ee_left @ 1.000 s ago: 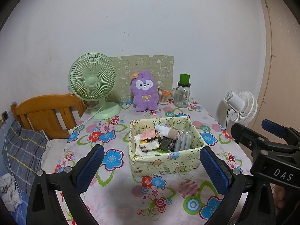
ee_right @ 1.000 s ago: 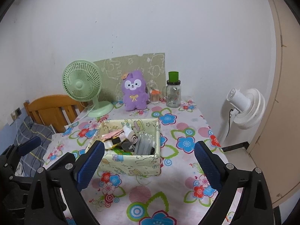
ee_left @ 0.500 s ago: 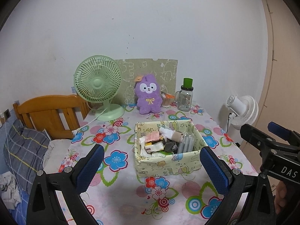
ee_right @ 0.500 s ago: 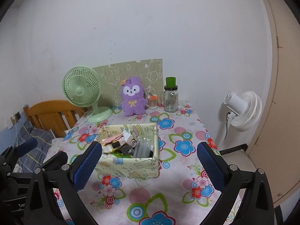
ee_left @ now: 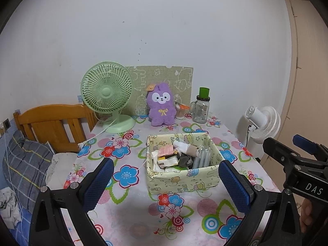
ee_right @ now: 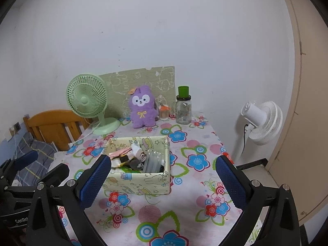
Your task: Organize soft objects
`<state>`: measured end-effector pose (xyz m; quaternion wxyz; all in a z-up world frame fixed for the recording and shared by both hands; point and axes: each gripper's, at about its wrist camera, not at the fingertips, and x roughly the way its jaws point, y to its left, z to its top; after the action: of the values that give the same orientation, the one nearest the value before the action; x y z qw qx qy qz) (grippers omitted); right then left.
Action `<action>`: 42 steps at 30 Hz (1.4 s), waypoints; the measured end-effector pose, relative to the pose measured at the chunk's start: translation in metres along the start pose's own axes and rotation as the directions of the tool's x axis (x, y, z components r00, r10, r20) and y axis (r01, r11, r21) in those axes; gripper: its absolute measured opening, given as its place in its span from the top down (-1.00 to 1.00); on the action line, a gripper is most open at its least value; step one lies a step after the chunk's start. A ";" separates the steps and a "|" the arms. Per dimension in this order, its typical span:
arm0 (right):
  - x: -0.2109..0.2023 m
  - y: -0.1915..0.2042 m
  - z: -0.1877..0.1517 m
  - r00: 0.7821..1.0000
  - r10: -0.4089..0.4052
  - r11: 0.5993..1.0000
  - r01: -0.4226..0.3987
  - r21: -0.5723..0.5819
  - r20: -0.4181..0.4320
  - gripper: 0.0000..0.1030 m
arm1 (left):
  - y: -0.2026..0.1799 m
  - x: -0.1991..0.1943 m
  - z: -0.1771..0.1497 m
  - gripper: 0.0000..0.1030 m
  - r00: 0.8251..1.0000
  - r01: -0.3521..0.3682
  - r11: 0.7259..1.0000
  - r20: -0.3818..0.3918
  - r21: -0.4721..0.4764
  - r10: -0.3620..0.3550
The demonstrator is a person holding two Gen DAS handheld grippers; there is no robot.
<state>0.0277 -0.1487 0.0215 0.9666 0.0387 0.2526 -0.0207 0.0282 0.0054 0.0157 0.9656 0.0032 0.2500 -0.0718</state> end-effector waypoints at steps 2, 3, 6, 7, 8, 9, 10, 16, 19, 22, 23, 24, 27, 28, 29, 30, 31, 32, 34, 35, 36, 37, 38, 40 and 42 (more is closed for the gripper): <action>-0.001 0.001 0.000 1.000 0.001 1.000 -0.001 -0.004 0.000 -0.99 | 0.000 0.000 0.000 -0.99 1.000 0.001 1.000 0.001 -0.002 -0.001; -0.001 0.001 0.000 1.000 0.001 1.000 -0.001 -0.006 0.001 -0.99 | 0.000 0.000 0.000 -1.00 1.000 0.001 1.000 0.000 -0.002 -0.001; -0.002 0.001 0.000 1.000 -0.001 1.000 0.001 -0.008 0.004 -0.99 | 0.001 0.000 0.001 -0.99 1.000 -0.001 1.000 -0.002 -0.005 0.001; -0.002 0.001 0.000 1.000 -0.001 1.000 0.001 -0.007 0.004 -0.99 | 0.001 0.000 0.001 -0.99 1.000 -0.001 1.000 -0.002 -0.005 0.001; -0.002 0.001 0.000 1.000 -0.001 1.000 0.001 -0.006 0.003 -0.99 | 0.001 0.000 0.001 -0.99 1.000 -0.002 1.000 -0.001 -0.007 0.002; -0.002 0.001 0.000 1.000 -0.001 1.000 0.001 -0.007 0.003 -0.99 | 0.002 0.000 0.001 -0.99 1.000 -0.003 1.000 -0.001 -0.008 0.003; -0.002 0.001 0.000 1.000 -0.001 1.000 0.001 -0.009 0.003 -0.99 | 0.002 -0.001 0.001 -0.99 1.000 -0.003 1.000 0.000 -0.009 0.003; -0.003 0.003 0.000 1.000 0.000 1.000 0.000 -0.015 0.002 -0.99 | 0.004 0.000 0.001 -0.99 1.000 -0.004 1.000 0.002 -0.012 0.004; -0.003 0.004 0.001 1.000 0.003 1.000 -0.003 -0.016 -0.002 -0.99 | 0.004 0.000 0.001 -0.99 1.000 -0.004 1.000 0.001 -0.013 0.004; -0.002 0.004 0.001 1.000 0.005 1.000 -0.005 -0.016 -0.005 -0.99 | 0.004 0.000 0.001 -1.00 1.000 -0.003 1.000 0.002 -0.012 0.003; -0.002 0.004 0.001 1.000 0.005 1.000 -0.005 -0.016 -0.005 -0.99 | 0.004 0.000 0.001 -0.99 1.000 -0.003 1.000 0.002 -0.012 0.003; -0.002 0.004 0.001 1.000 0.005 1.000 -0.005 -0.016 -0.005 -0.99 | 0.004 0.000 0.001 -0.99 1.000 -0.003 1.000 0.002 -0.013 0.003; -0.002 0.004 0.001 1.000 0.004 1.000 -0.004 -0.015 -0.004 -0.99 | 0.004 -0.001 0.001 -0.99 1.000 -0.004 1.000 0.002 -0.013 0.004; -0.002 0.004 0.001 1.000 0.005 1.000 -0.005 -0.013 -0.004 -0.99 | 0.004 -0.001 0.001 -0.99 1.000 -0.004 1.000 0.001 -0.013 0.004; -0.002 0.004 0.001 1.000 0.006 1.000 -0.006 -0.013 -0.003 -0.99 | 0.004 0.000 0.001 -0.99 1.000 -0.004 1.000 0.001 -0.013 0.004; -0.002 0.004 0.001 1.000 0.006 1.000 -0.006 -0.013 -0.003 -0.99 | 0.004 -0.001 0.001 -0.99 1.000 -0.004 1.000 0.001 -0.014 0.004; -0.001 0.004 0.001 1.000 0.005 1.000 -0.006 -0.013 -0.003 -0.99 | 0.004 0.000 0.001 -0.99 1.000 -0.005 1.000 0.001 -0.014 0.005; -0.001 0.004 0.000 1.000 0.005 1.000 -0.005 -0.013 -0.003 -0.99 | 0.004 -0.001 0.001 -0.99 1.000 -0.004 1.000 0.001 -0.014 0.004; 0.000 0.004 0.000 1.000 0.004 1.000 -0.004 -0.012 -0.004 -0.99 | 0.004 0.000 0.001 -0.99 1.000 -0.005 1.000 0.001 -0.014 0.005; -0.001 0.004 0.000 1.000 0.005 1.000 -0.005 -0.012 -0.003 -0.99 | 0.004 -0.001 0.001 -0.99 1.000 -0.005 1.000 0.001 -0.014 0.005; -0.001 0.004 0.000 1.000 0.003 1.000 -0.003 -0.011 -0.003 -0.99 | 0.004 -0.001 0.001 -0.99 1.000 -0.005 1.000 0.001 -0.014 0.005; 0.000 0.004 0.000 1.000 0.003 1.000 -0.003 -0.012 -0.003 -0.99 | 0.004 0.000 0.001 -0.99 1.000 -0.005 1.000 0.001 -0.014 0.005; 0.000 0.004 0.000 1.000 0.004 1.000 -0.004 -0.013 -0.003 -0.99 | 0.004 0.000 0.001 -0.99 1.000 -0.006 1.000 0.001 -0.014 0.006; 0.000 0.004 0.000 1.000 0.003 1.000 -0.003 -0.012 -0.002 -0.99 | 0.004 0.000 0.001 -0.99 1.000 -0.005 1.000 0.000 -0.014 0.005; 0.000 0.003 0.000 1.000 0.005 1.000 -0.005 -0.012 -0.004 -0.99 | 0.004 -0.001 0.001 -0.99 1.000 -0.005 1.000 0.001 -0.014 0.005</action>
<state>0.0275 -0.1452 0.0218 0.9664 0.0337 0.2544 -0.0170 0.0286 0.0093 0.0166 0.9658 -0.0028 0.2502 -0.0675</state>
